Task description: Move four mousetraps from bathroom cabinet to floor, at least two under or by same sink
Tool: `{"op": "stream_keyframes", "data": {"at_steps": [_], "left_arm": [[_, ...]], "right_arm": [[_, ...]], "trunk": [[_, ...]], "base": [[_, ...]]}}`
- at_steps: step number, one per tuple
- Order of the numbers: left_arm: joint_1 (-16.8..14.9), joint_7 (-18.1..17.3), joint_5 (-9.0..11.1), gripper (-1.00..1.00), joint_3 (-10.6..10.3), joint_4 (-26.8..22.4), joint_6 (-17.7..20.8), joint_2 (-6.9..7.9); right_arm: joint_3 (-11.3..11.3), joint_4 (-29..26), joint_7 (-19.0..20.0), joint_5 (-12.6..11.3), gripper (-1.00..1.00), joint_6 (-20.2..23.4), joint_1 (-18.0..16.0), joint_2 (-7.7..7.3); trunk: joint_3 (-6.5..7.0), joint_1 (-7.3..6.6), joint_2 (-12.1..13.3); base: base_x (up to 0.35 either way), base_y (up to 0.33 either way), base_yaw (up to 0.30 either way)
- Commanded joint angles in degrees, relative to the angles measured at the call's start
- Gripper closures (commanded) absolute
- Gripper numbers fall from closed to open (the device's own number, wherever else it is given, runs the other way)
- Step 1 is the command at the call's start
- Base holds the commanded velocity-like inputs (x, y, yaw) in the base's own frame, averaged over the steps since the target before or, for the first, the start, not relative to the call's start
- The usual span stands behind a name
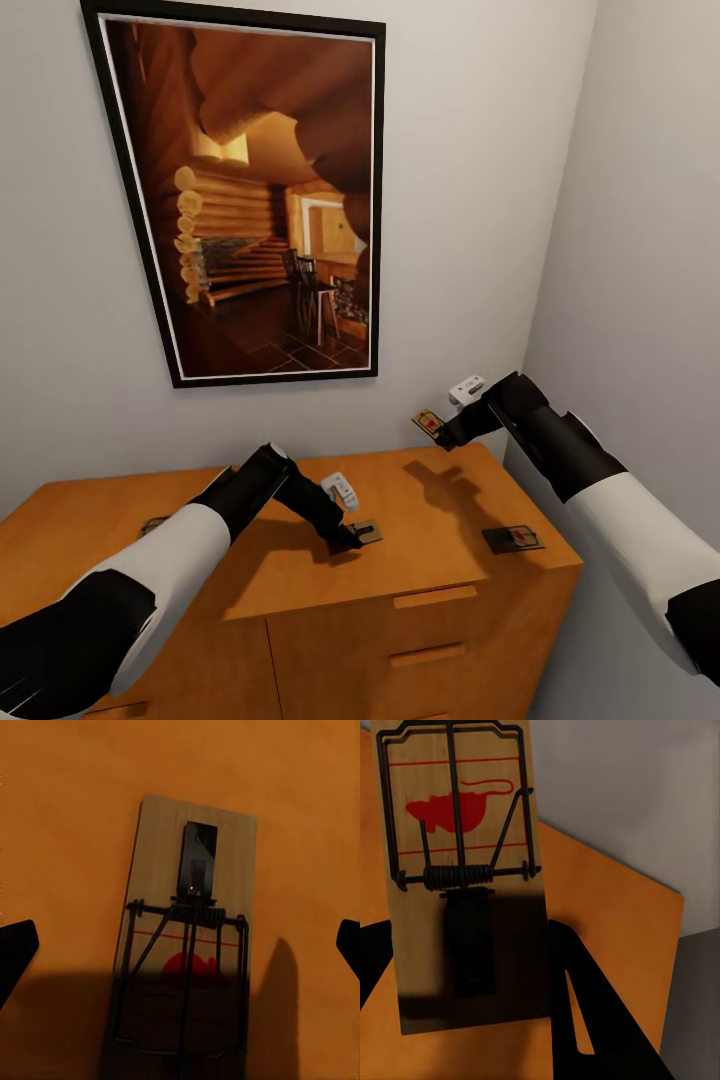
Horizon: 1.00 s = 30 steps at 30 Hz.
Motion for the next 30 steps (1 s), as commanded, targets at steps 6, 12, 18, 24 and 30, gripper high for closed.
{"op": "stream_keyframes", "data": {"at_steps": [6,12,18,24,30], "left_arm": [[0.0,-0.3,-0.4,-1.00,0.0,-0.3,0.6,-0.05],[0.0,-0.2,-0.5,-1.00,0.0,-0.7,1.1,-0.07],[0.0,0.2,-0.7,-1.00,0.0,-1.2,4.4,-0.15],[0.0,0.3,-0.8,-1.00,0.0,-3.0,6.5,-0.15],[0.0,0.3,-0.8,-1.00,-0.1,-4.0,7.0,-0.10]], "right_arm": [[0.1,-0.1,0.3,0.5,1.00,0.1,-0.1,-0.05],[0.1,-0.1,0.3,0.5,1.00,0.1,-0.1,-0.05],[0.1,-0.1,0.3,0.5,1.00,0.1,-0.1,-0.05],[0.1,-0.1,0.3,0.5,1.00,0.1,-0.1,-0.05],[0.1,-0.1,0.3,0.4,1.00,0.1,-0.1,-0.05]], "trunk": [[-0.08,0.00,0.0],[-0.08,0.00,0.0],[-0.08,0.00,0.0],[-0.08,0.00,0.0],[-0.08,0.00,0.0]], "base": [[0.000,0.000,0.000],[0.000,0.000,0.000],[0.000,0.000,0.000],[0.000,0.000,0.000],[0.000,0.000,0.000]]}}
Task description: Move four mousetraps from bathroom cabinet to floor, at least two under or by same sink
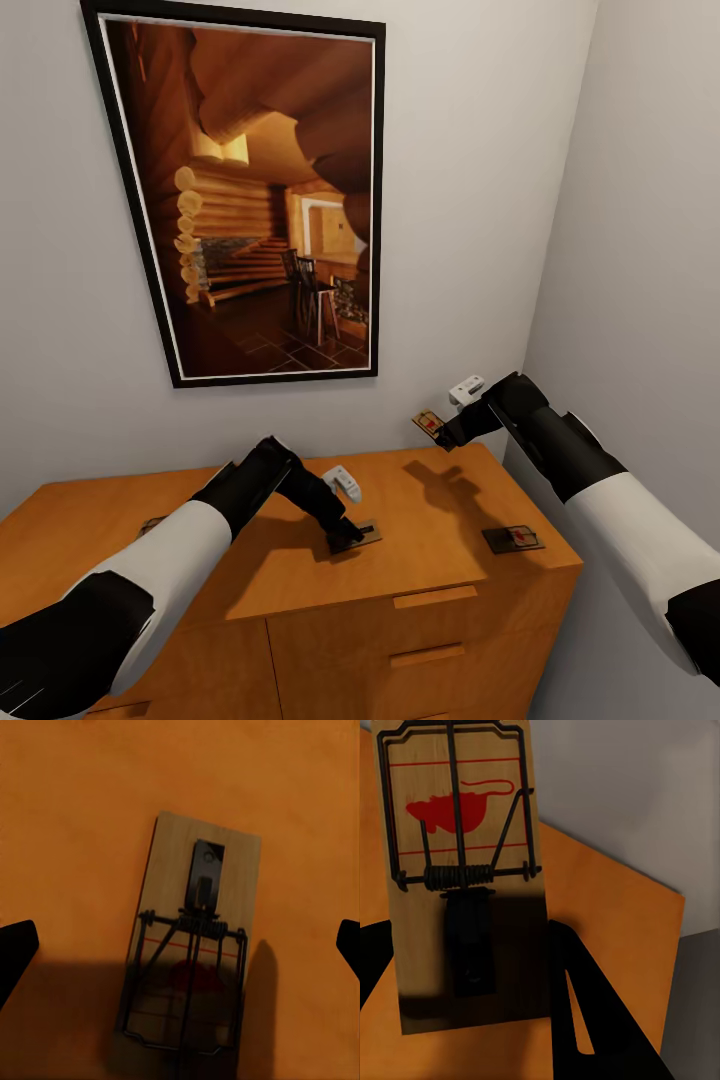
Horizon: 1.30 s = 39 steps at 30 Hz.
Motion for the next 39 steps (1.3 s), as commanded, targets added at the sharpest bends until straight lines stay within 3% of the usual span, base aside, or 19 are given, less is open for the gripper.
{"op": "stream_keyframes", "data": {"at_steps": [1,9,16,39], "left_arm": [[0.0,-0.3,-0.5,-1.00,0.1,-0.2,0.6,-0.01],[0.0,-0.3,-1.7,-1.00,0.0,-0.3,1.0,-0.07],[0.0,-0.3,-4.1,-1.00,0.0,-0.5,3.3,-0.15],[0.0,-0.2,-4.3,-1.00,0.1,-0.5,3.3,-0.09]], "right_arm": [[0.1,-0.1,0.3,0.5,1.00,0.1,-0.1,-0.05],[0.1,-0.1,0.3,0.5,1.00,0.1,-0.1,-0.05],[0.2,-0.1,0.3,0.5,1.00,0.1,-0.1,-0.05],[0.1,-0.1,0.3,0.4,1.00,0.1,-0.1,-0.05]], "trunk": [[-0.08,0.00,0.0],[-0.08,0.00,0.0],[-0.08,0.00,0.0],[-0.08,0.00,0.0]], "base": [[0.000,0.000,0.000],[0.000,0.000,0.000],[0.000,0.000,0.000],[-0.050,0.000,0.000]]}}
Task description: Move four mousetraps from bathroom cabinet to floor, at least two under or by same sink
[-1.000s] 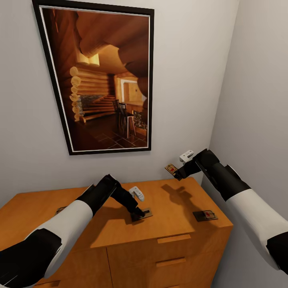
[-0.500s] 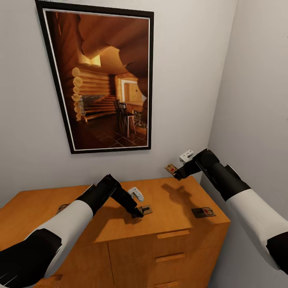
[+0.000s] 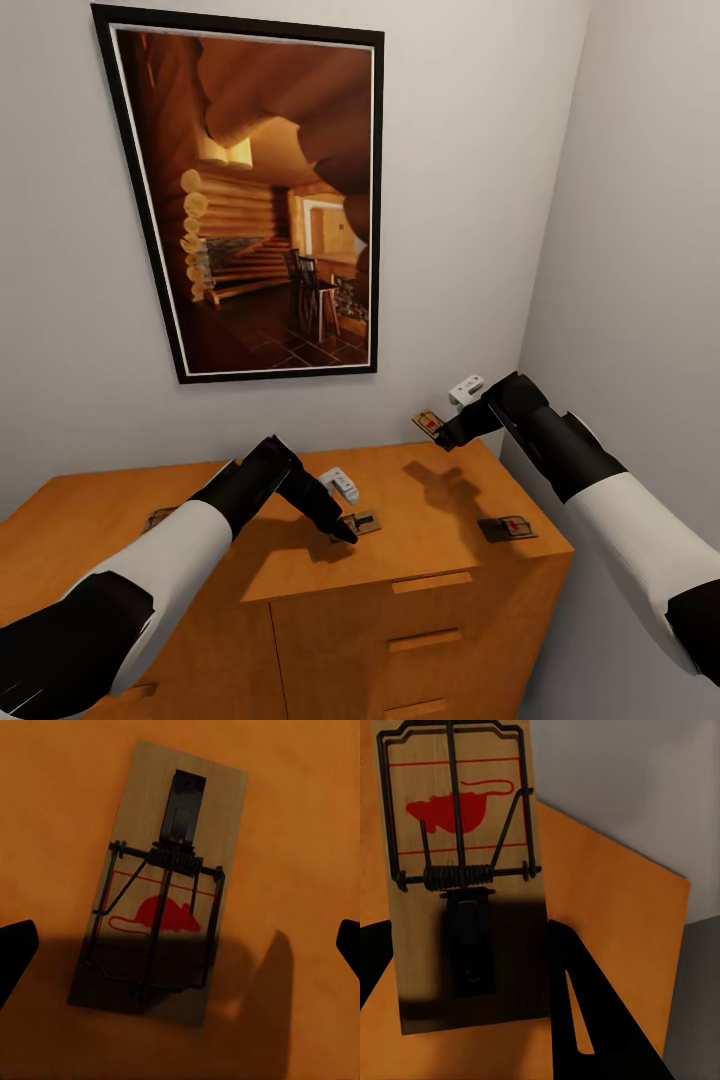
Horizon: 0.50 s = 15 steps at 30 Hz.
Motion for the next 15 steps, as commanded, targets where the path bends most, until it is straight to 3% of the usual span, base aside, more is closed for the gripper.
{"op": "stream_keyframes", "data": {"at_steps": [1,7,15], "left_arm": [[0.0,-0.4,-0.4,-1.00,0.1,-0.1,0.4,-0.02],[0.0,-0.1,-0.4,-1.00,0.1,-0.1,0.4,-0.02],[0.0,4.5,-0.4,-1.00,0.2,0.0,0.3,0.02]], "right_arm": [[0.1,-0.1,0.3,0.5,1.00,0.1,-0.1,-0.05],[0.1,-0.1,0.3,0.4,1.00,0.1,-0.1,-0.05],[0.2,-0.1,0.3,0.4,1.00,0.1,-0.1,-0.05]], "trunk": [[-0.08,0.00,0.0],[-0.08,0.00,0.0],[-0.08,0.00,0.0]], "base": [[0.000,0.000,0.000],[0.000,0.000,0.000],[0.000,0.000,0.000]]}}
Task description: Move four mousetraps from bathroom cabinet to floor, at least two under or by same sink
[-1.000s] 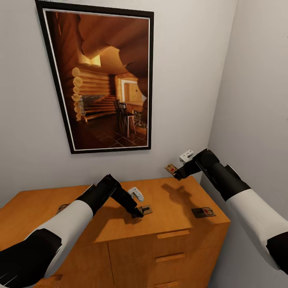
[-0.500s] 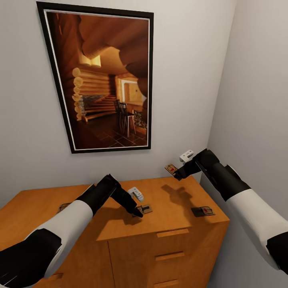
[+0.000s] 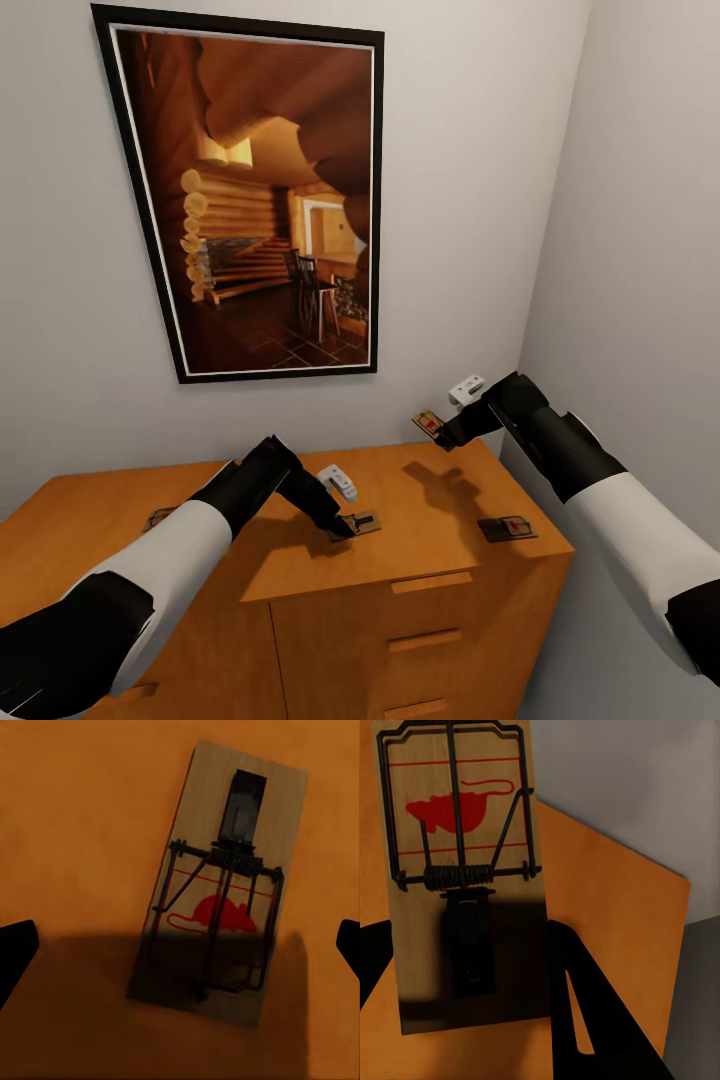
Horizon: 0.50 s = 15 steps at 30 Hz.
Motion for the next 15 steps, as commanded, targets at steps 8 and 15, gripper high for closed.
{"op": "stream_keyframes", "data": {"at_steps": [8,15], "left_arm": [[0.0,4.3,-0.4,-1.00,0.1,0.0,0.6,-0.01],[0.0,5.2,-0.4,-1.00,0.1,0.1,0.6,0.00]], "right_arm": [[0.1,-0.1,0.3,0.5,1.00,0.1,-0.1,-0.05],[0.2,-0.1,0.3,0.5,1.00,0.1,-0.1,-0.05]], "trunk": [[-0.08,0.00,0.0],[-0.08,0.00,0.0]], "base": [[0.000,0.000,0.000],[0.000,0.000,0.000]]}}
